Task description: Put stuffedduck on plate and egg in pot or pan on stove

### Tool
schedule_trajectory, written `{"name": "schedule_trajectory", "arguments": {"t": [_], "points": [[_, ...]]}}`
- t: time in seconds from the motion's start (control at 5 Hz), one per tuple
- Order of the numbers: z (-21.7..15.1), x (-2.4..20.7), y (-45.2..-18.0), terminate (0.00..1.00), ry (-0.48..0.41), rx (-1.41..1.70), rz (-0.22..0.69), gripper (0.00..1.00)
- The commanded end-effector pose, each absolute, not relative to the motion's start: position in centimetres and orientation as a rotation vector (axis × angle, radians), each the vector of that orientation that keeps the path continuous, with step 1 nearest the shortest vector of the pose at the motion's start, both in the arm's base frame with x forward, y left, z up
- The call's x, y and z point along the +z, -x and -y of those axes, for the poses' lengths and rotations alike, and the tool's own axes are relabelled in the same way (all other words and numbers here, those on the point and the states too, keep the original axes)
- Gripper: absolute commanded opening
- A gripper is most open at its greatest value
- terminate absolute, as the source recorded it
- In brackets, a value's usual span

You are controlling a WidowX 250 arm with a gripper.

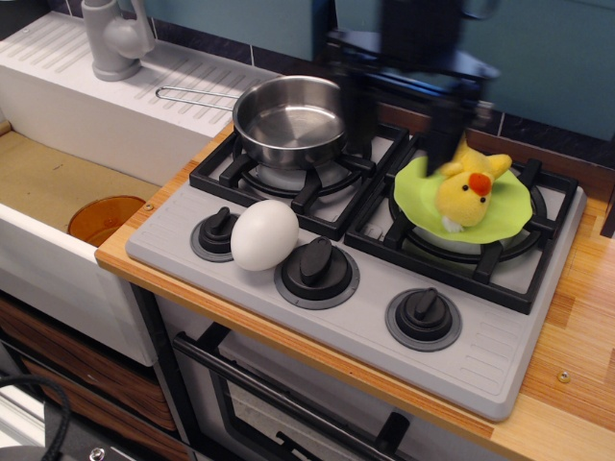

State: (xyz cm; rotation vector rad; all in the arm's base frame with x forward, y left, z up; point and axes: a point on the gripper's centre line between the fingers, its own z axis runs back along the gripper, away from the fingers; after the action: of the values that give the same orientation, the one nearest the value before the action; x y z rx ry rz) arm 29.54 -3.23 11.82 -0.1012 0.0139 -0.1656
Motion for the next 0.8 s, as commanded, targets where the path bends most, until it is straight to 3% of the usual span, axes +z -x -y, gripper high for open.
{"name": "schedule_trajectory", "arguments": {"t": [0.0,0.2,0.4,0.6], "points": [[2.9,13.4,-30.1,0.00,0.101,-0.165,0.041,1.00],[2.9,13.4,-30.1,0.00,0.101,-0.165,0.041,1.00],[0.9,13.8,-29.0,0.00,-0.010,-0.180,0.106,1.00],[-1.1,14.5,-28.1,0.00,-0.065,-0.159,0.149,1.00]]}}
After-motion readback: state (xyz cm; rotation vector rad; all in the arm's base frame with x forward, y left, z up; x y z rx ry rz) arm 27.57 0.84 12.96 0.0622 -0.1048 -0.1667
